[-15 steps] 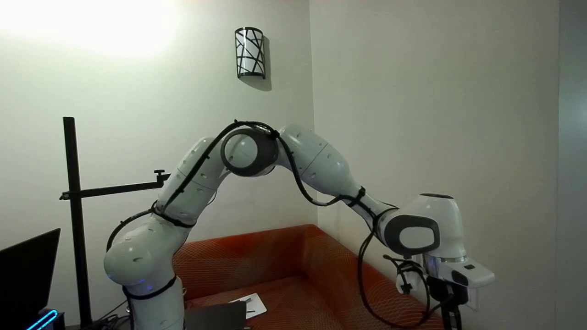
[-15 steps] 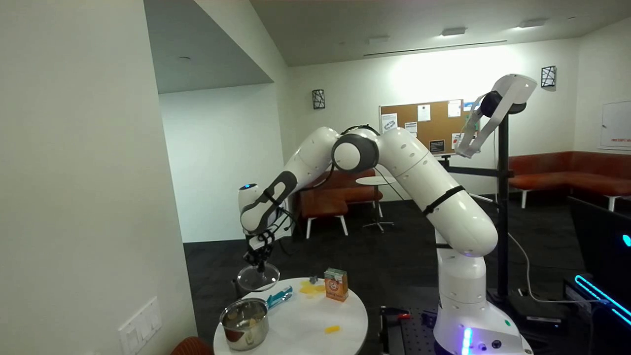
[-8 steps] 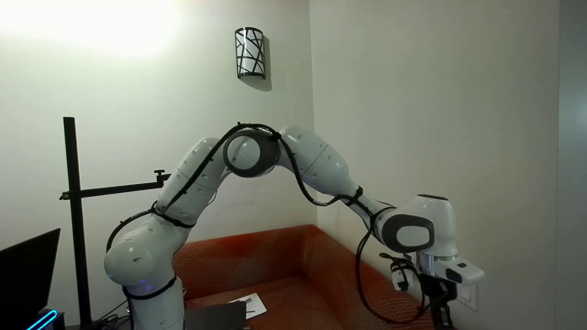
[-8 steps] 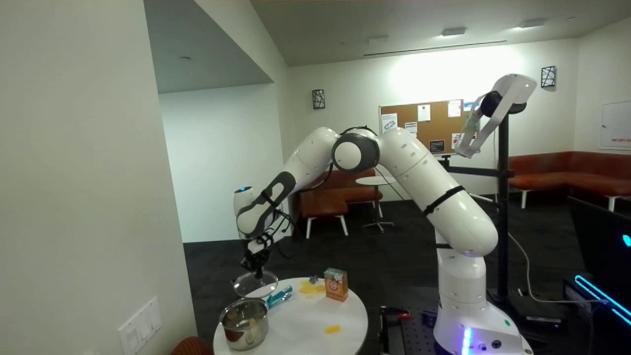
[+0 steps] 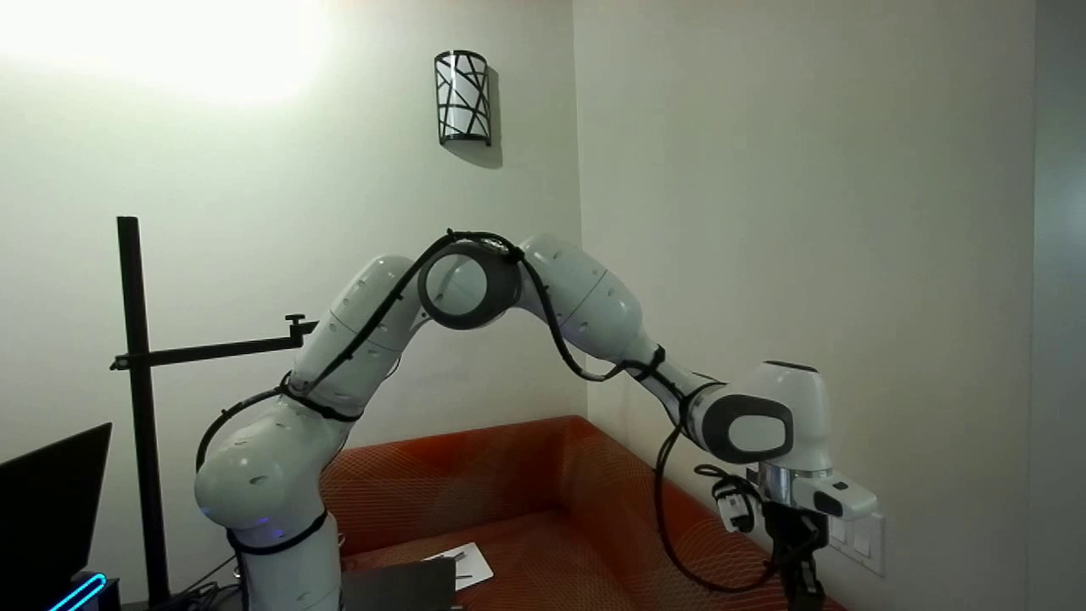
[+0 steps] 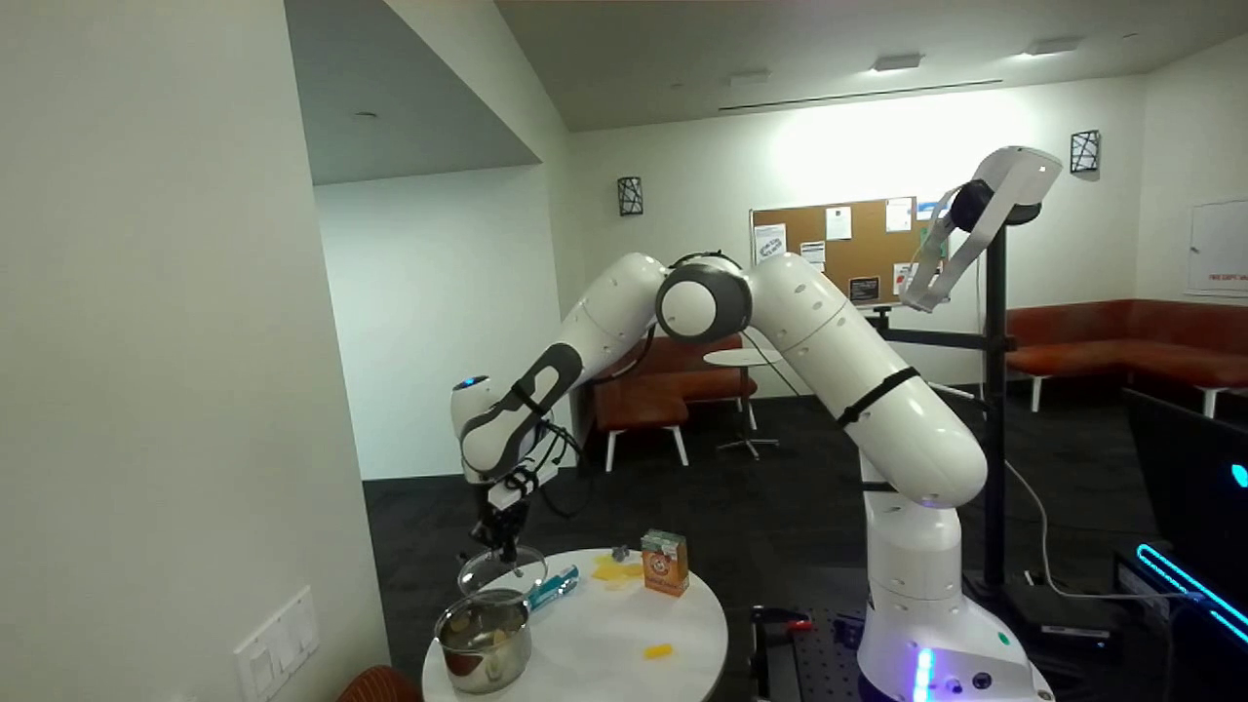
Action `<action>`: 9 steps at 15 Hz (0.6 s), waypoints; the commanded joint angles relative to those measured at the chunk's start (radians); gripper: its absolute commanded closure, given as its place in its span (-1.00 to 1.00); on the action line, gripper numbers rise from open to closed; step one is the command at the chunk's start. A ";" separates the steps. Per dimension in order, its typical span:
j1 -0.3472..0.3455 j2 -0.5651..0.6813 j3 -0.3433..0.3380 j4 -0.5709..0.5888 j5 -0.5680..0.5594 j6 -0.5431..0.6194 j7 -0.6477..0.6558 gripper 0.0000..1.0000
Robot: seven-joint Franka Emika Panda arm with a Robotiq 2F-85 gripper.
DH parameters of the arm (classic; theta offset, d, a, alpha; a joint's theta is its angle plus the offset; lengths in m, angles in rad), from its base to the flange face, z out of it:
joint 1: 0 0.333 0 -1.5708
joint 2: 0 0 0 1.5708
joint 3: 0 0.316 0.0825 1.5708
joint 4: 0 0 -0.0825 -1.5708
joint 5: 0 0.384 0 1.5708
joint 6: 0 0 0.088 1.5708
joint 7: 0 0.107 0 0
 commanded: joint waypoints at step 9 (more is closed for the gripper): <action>0.001 0.014 0.033 0.017 -0.011 -0.036 -0.101 0.93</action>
